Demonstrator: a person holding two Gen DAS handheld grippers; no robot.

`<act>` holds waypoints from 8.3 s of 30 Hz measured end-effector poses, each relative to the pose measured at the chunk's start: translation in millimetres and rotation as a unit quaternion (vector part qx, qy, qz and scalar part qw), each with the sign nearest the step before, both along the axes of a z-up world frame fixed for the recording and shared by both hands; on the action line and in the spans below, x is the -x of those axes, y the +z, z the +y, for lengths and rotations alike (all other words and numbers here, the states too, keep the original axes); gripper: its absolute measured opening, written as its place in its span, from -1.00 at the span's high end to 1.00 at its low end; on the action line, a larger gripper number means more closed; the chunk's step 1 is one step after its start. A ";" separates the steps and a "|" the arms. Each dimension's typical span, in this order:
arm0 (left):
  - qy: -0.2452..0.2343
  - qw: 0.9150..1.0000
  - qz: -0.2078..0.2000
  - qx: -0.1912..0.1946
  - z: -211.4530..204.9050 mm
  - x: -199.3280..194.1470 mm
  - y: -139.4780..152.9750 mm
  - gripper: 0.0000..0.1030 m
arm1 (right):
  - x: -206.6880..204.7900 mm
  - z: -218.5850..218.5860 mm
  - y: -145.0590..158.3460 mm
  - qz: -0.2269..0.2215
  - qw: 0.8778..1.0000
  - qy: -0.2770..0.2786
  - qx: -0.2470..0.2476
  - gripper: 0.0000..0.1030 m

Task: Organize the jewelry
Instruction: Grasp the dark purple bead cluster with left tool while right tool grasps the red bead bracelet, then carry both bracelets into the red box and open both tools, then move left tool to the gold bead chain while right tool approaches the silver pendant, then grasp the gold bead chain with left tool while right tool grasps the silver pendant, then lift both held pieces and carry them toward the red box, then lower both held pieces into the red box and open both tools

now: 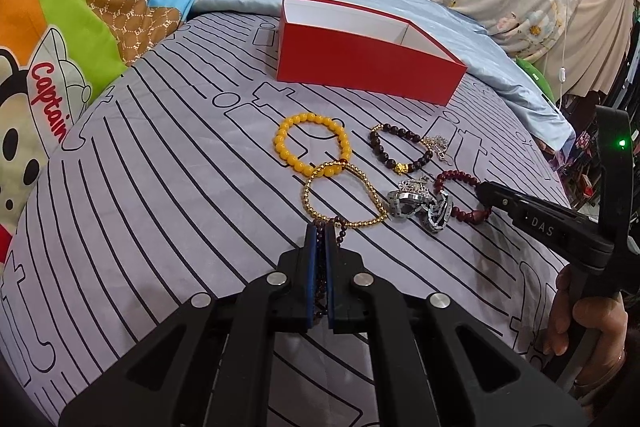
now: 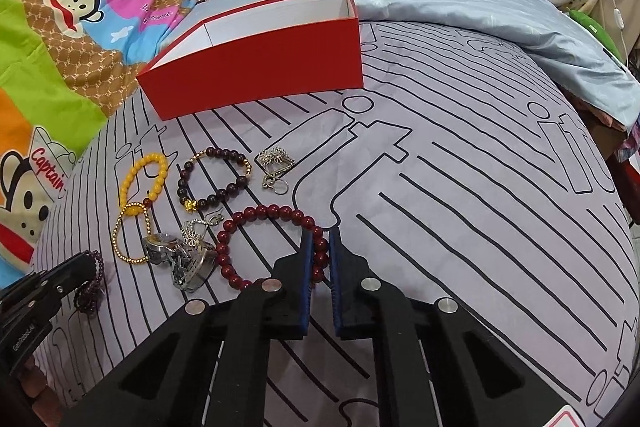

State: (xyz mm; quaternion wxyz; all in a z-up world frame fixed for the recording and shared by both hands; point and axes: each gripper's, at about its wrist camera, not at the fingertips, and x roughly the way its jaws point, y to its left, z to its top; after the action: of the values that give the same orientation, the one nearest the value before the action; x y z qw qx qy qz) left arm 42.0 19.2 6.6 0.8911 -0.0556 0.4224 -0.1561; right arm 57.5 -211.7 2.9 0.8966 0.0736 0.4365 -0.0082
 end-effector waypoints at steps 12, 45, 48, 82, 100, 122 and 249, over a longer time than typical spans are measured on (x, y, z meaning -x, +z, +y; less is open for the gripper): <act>-0.002 1.000 -0.019 0.003 1.4 -11.9 26.1 0.93 | 2.8 -6.8 42.4 -0.050 0.999 0.004 -0.014 0.86; -0.056 0.997 -0.061 0.012 -74.3 -219.5 71.7 0.93 | -183.6 1.2 85.8 -0.076 0.994 0.056 -0.045 0.85; -0.060 0.997 -0.053 0.001 -78.8 -229.5 60.1 0.91 | -193.6 -4.3 66.5 -0.056 0.997 0.049 -0.038 0.85; 0.029 0.997 -0.056 -0.033 -5.3 -78.9 24.5 -0.18 | -26.1 2.4 24.8 -0.040 0.999 0.013 -0.026 0.21; 0.025 0.999 -0.012 -0.043 -6.8 -40.6 -11.7 -0.18 | 21.0 9.3 -0.7 -0.012 0.999 0.008 -0.038 0.21; 0.002 1.000 -0.003 -0.031 -17.1 -48.6 -14.0 0.93 | 22.4 20.8 -0.6 -0.015 0.999 0.026 -0.043 0.16; -0.007 0.992 -0.122 -0.025 -63.0 -223.9 82.5 0.93 | -195.8 -2.5 75.9 -0.096 0.995 0.033 -0.015 0.83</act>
State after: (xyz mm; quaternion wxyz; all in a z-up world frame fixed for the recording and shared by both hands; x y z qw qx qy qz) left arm 266.0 -43.8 89.1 0.9360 -0.0105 0.3147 -0.1571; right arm 253.3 -214.2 78.8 0.9329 0.0731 0.3508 0.0355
